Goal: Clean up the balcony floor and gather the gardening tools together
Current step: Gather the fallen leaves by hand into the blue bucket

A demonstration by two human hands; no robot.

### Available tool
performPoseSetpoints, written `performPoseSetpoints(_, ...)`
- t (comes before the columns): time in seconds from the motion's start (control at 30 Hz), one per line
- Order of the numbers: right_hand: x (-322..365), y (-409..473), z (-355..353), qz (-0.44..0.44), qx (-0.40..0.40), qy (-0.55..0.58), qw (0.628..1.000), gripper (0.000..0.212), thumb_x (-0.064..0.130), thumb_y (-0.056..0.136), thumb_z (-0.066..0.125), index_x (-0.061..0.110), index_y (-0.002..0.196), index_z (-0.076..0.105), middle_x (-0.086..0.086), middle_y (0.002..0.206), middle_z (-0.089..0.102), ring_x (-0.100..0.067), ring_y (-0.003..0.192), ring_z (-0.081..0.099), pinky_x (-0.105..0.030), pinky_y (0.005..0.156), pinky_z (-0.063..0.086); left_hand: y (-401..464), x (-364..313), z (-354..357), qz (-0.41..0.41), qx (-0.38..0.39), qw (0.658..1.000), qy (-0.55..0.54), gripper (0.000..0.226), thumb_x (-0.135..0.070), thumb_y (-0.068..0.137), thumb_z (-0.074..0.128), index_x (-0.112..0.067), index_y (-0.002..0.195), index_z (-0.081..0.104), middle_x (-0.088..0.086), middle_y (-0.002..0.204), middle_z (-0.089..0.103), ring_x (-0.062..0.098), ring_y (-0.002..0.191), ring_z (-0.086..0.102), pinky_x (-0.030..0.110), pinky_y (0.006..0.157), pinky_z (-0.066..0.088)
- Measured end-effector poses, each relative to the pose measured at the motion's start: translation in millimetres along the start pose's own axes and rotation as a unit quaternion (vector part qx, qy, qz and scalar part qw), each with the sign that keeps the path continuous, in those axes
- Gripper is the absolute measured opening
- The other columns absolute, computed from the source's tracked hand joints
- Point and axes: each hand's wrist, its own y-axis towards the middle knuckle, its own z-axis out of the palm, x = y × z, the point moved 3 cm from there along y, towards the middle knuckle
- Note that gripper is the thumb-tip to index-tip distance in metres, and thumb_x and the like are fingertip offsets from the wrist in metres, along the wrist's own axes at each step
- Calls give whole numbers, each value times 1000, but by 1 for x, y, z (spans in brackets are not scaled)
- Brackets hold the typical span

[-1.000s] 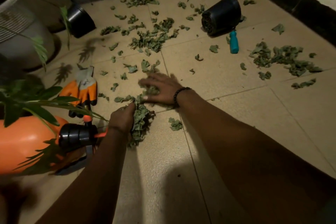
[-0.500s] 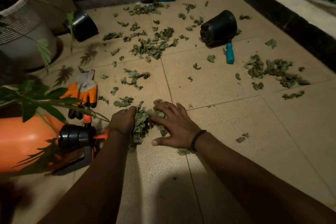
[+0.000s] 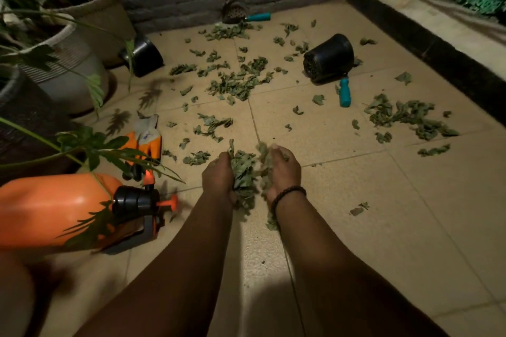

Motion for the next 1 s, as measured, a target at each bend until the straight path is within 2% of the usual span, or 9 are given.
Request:
performPoseSetpoints(0.1,21,-18,10,19,-8,130,991,27,63,77,64,44,97,66,-1,108,69,-29,98,65,-50,78,59,-34,-16,30,11,11,998,-54,42,-45,86,53,-12,108,68,12,98,74,32,85,73,46,77,61)
performPoseSetpoints(0.27,70,-43,6,-158,24,73,984,3,29,91,66,31,89,66,9,106,68,-8,102,61,-28,85,52,-58,-28,58,25,29,996,-86,39,-39,104,41,-16,131,58,0,123,63,25,101,66,35,82,54)
performPoseSetpoints(0.4,93,-60,-9,-229,12,36,973,2,28,92,65,30,92,65,16,103,67,8,96,57,-6,74,42,-74,-43,76,37,99,991,-79,53,-53,97,43,-20,138,53,-7,131,54,24,116,58,42,97,51)
performPoseSetpoints(0.5,118,-74,-18,-254,-11,31,967,4,36,91,66,35,93,63,13,104,66,6,93,58,-6,70,42,-78,-49,88,51,150,982,-100,76,-66,75,51,-25,139,54,2,140,57,28,122,59,49,101,51)
performPoseSetpoints(0.6,143,-86,-23,-286,8,2,958,15,41,91,64,33,104,63,11,111,65,2,99,58,-8,74,43,-97,-62,95,65,195,971,-118,78,-66,75,50,-24,141,53,3,142,56,24,125,58,42,103,50)
performPoseSetpoints(0.73,169,-105,-27,-312,39,-24,949,34,46,90,64,29,119,62,9,123,62,-5,112,58,-18,90,50,-139,-87,103,110,275,940,-169,41,-45,102,48,-11,116,64,11,113,67,24,108,62,34,88,50)
performPoseSetpoints(0.8,181,-114,-28,-320,49,-40,945,40,45,90,65,26,125,61,11,125,61,-3,111,56,-11,89,47,-159,-97,103,113,309,922,-205,30,-36,104,45,-13,106,64,9,95,66,21,92,62,31,86,47)
performPoseSetpoints(0.87,198,-122,-29,-337,46,-64,938,37,39,91,66,25,125,63,16,119,58,3,105,51,3,79,38,-177,-107,105,121,321,910,-234,30,-32,106,40,-14,99,62,6,87,64,17,83,60,28,78,47)
performPoseSetpoints(1.0,225,-120,-35,-379,27,-135,915,28,29,91,65,21,118,65,5,121,62,-3,103,52,-5,82,39,-205,-120,120,119,311,906,-260,37,-28,106,33,-8,89,58,9,64,71,16,56,70,18,51,54)
